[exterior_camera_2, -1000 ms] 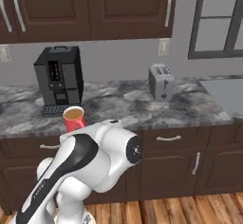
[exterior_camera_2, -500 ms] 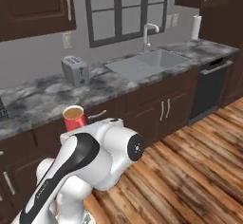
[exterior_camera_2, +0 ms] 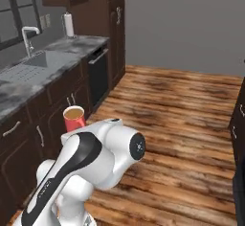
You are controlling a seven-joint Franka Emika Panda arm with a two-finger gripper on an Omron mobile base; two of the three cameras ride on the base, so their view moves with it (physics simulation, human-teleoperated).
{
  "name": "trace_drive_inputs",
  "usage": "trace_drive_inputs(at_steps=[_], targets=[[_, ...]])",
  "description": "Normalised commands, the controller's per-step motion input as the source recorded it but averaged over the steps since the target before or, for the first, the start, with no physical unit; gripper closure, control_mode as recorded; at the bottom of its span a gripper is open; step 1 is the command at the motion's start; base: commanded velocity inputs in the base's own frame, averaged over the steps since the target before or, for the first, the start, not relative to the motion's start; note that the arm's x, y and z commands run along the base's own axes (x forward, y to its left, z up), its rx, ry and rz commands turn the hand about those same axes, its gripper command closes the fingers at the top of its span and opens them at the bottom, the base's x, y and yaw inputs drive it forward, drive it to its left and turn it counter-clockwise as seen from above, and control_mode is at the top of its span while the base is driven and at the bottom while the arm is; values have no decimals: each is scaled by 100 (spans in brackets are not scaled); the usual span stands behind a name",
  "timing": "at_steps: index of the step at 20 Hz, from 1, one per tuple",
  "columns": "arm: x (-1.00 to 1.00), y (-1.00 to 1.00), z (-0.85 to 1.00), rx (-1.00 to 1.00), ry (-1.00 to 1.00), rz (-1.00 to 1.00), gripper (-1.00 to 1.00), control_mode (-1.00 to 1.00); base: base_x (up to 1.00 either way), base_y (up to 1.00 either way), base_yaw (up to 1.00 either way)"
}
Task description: Pick up the brewed coffee from the coffee machine and place it next to the breakfast plate on the dining counter.
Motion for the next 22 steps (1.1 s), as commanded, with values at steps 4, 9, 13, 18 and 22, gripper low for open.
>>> trace_drive_inputs(at_steps=[4, 9, 13, 18, 22], targets=[[0, 0, 0, 0, 0, 0, 100, 100, 17, -12, -90], [0, 0, 0, 0, 0, 0, 100, 100, 28, -40, -81], [0, 0, 0, 0, 0, 0, 100, 100, 36, -62, -73], [0, 0, 0, 0, 0, 0, 100, 100, 78, 1, -62], [0, 0, 0, 0, 0, 0, 100, 100, 100, 72, -48]])
